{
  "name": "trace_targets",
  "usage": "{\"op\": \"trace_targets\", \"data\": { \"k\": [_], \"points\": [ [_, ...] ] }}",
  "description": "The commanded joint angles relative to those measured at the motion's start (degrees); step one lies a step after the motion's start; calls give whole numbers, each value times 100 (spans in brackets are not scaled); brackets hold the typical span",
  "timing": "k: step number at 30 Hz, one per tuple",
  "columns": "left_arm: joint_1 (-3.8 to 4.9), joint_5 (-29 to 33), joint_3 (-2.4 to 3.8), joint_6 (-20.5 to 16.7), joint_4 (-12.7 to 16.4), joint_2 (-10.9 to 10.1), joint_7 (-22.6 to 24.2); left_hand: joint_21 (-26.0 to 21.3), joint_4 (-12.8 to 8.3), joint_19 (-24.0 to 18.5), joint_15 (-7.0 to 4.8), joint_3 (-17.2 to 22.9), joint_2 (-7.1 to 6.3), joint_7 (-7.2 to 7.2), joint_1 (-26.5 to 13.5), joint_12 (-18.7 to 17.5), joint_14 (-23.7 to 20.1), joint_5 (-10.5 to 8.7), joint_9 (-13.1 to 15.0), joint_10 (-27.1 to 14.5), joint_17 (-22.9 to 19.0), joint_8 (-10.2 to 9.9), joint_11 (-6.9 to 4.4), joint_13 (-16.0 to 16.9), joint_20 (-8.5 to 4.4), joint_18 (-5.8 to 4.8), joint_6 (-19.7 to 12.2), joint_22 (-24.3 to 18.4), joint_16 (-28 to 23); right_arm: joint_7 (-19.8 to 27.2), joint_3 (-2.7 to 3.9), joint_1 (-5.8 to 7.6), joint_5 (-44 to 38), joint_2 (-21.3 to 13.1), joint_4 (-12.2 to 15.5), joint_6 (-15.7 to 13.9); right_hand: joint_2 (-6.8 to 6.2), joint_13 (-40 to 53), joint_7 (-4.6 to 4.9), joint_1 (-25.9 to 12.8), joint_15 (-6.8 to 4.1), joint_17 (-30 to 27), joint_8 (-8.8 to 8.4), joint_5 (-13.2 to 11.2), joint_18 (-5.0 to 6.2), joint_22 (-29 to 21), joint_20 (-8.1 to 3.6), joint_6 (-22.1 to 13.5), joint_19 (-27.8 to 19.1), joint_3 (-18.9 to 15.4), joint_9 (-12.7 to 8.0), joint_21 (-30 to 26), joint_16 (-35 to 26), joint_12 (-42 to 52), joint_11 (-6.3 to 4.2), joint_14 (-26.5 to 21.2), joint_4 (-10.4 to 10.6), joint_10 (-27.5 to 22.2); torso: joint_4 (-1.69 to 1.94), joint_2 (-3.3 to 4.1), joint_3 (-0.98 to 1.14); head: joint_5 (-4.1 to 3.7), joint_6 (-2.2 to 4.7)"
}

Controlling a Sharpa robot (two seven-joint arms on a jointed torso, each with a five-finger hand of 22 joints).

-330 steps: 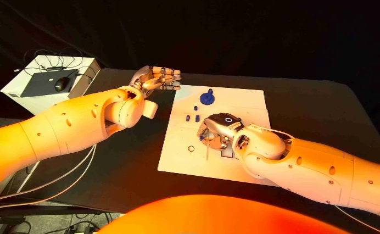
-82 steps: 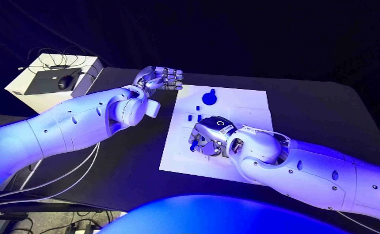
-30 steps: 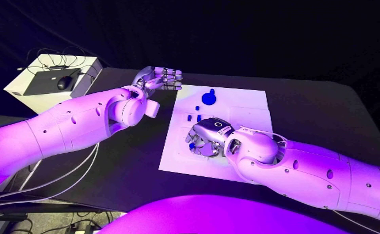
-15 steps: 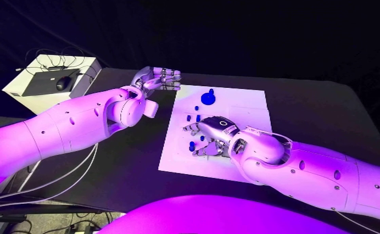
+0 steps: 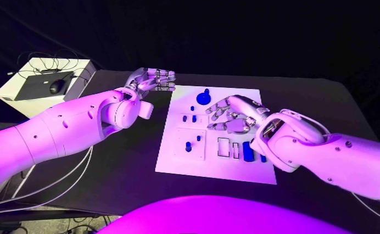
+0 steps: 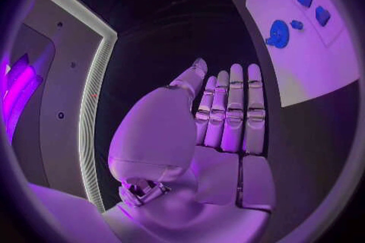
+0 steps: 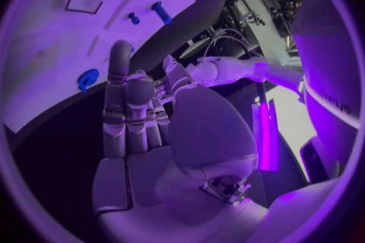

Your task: Assemble the parts on the task board

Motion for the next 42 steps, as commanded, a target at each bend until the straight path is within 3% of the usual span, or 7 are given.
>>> {"op": "trace_targets", "data": {
  "k": [1, 6, 11, 16, 25, 33, 42],
  "points": [
    [-1, 24, 3, 126, -22, 24, 46, 20, 31, 52, -18, 9, 9, 4, -50, -12, -29, -5, 3, -37, 8, 12, -3, -2, 6, -52, -9, -7, -4, 286, 13, 170, 1827, -272, 71, 226, 110, 47, -55, -30, -93, 21, 36, 50, -12, 35, -78, 132, 43, 145, 8, 47, 17, 77, -159, 0, -19, 425, -19, -16, 0, -121, 0],
    [-4, 25, 3, 156, -65, 61, 71, 19, 53, 53, -14, -9, 1, -3, -83, -14, -29, -5, 2, -36, 9, 10, -2, -2, 9, -55, -7, -10, -5, -168, 18, 378, 2478, -694, 132, 810, 71, 507, -201, -380, -245, 4, 86, 4, -215, 18, -237, 281, -2, -6, 32, 22, -106, 713, -379, -36, 29, 927, -33, -40, 7, -283, 0],
    [-11, 30, 2, 166, -95, 84, 79, 19, 53, 53, -14, -9, 1, -3, -83, -14, -29, -5, 2, -36, 9, 10, -2, -2, 9, -55, -7, -10, -5, -1000, 5, 468, 2568, -1002, 159, 1608, 190, 2508, -358, -809, -346, 66, 330, 301, -367, -46, -392, 553, 142, -404, 240, 39, -75, 2658, -499, 93, 181, 305, -60, -75, 9, -416, 0],
    [-43, 41, 2, 171, -115, 94, 79, 19, 53, 53, -14, -9, 1, -3, -83, -14, -29, -5, 2, -36, 9, 10, -2, -2, 9, -55, -7, -10, -5, -1888, -26, 495, 2399, -1225, 233, 2117, 518, 4122, -490, -864, -386, 709, 455, 604, -354, 117, -443, 635, 207, -723, 786, 280, 490, 3870, -567, 18, 194, -93, -85, -118, 11, -509, 0],
    [-109, 56, 2, 177, -159, 121, 80, 18, 71, 57, -18, -15, 11, -12, -84, -13, -26, -4, 3, -30, 13, 11, -8, -2, 10, -53, 1, -18, -5, -2937, -123, 457, 2639, -1488, 420, 2468, 569, 5126, -551, -1479, -388, 1617, 287, 738, -303, 432, -448, 740, 148, -848, 1508, 569, 1058, 4198, -604, 57, 132, 127, -144, -228, -23, -602, 0],
    [-140, 62, 2, 179, -197, 159, 96, 16, 87, 58, -16, -23, 9, -12, -84, -13, -32, -4, 3, -37, 17, 10, -7, -1, 13, -53, -3, -29, -6, -3166, -191, 381, 2165, -1305, 294, 2634, 579, 5673, -593, -1700, -396, 2038, 169, 845, -266, 682, -450, 759, 119, -795, 2244, 700, 1240, 4302, -634, 91, 24, 308, -168, -346, -57, -634, 0],
    [-169, 62, 1, 181, -154, 167, 116, 13, 101, 56, -9, -45, -12, -12, -106, -13, -42, -4, 2, -45, 16, 8, -2, -1, 19, -54, -12, -36, -8, -3231, -235, 282, 1761, -869, 73, 2608, 513, 5823, -587, -1886, -389, 2155, 82, 796, -252, 763, -437, 750, 105, -835, 2429, 694, 1276, 4311, -614, 111, 97, 329, -139, -405, -102, -659, 0]
  ]
}}
